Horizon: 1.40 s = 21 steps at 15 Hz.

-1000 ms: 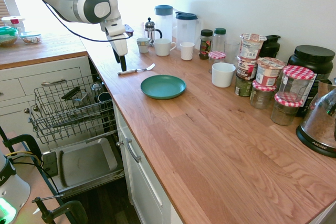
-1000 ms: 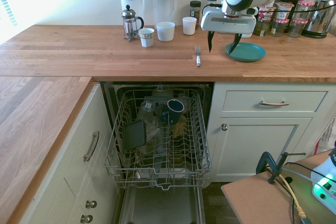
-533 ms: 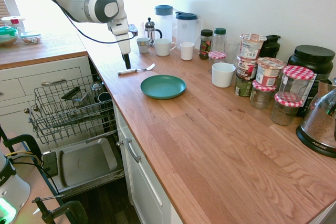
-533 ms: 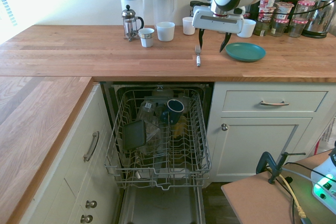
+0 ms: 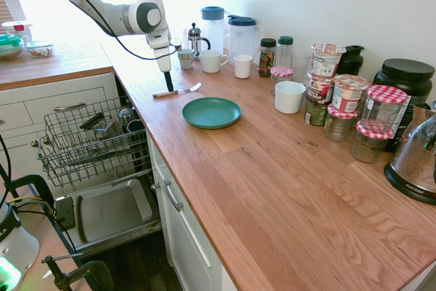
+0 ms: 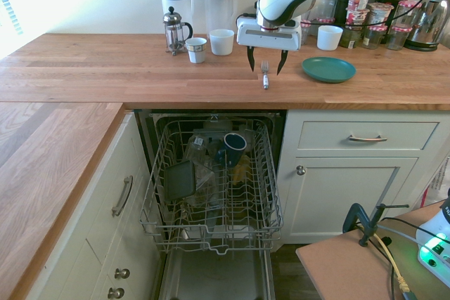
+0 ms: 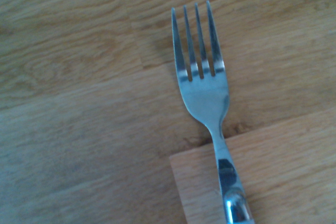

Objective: Put the fork in the dishwasher

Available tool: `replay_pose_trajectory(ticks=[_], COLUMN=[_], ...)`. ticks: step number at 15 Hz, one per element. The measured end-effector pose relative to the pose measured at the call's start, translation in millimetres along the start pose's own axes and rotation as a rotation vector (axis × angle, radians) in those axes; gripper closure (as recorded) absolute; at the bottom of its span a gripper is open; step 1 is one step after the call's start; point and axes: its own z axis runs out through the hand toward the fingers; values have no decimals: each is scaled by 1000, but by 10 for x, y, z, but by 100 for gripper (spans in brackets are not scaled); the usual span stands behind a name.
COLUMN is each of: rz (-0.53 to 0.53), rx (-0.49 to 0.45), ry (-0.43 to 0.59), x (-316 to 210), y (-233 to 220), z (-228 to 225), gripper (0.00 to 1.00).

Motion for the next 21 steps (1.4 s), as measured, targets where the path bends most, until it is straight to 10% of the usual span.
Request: replay_pose_trajectory(ticks=[4,5,21], rz=[19,19,30], rx=[-12,-14,-20], ry=[12,13,12], x=[20,10,-34], y=[-100,-103,-132], z=[123,141,206], gripper=[0,100,100])
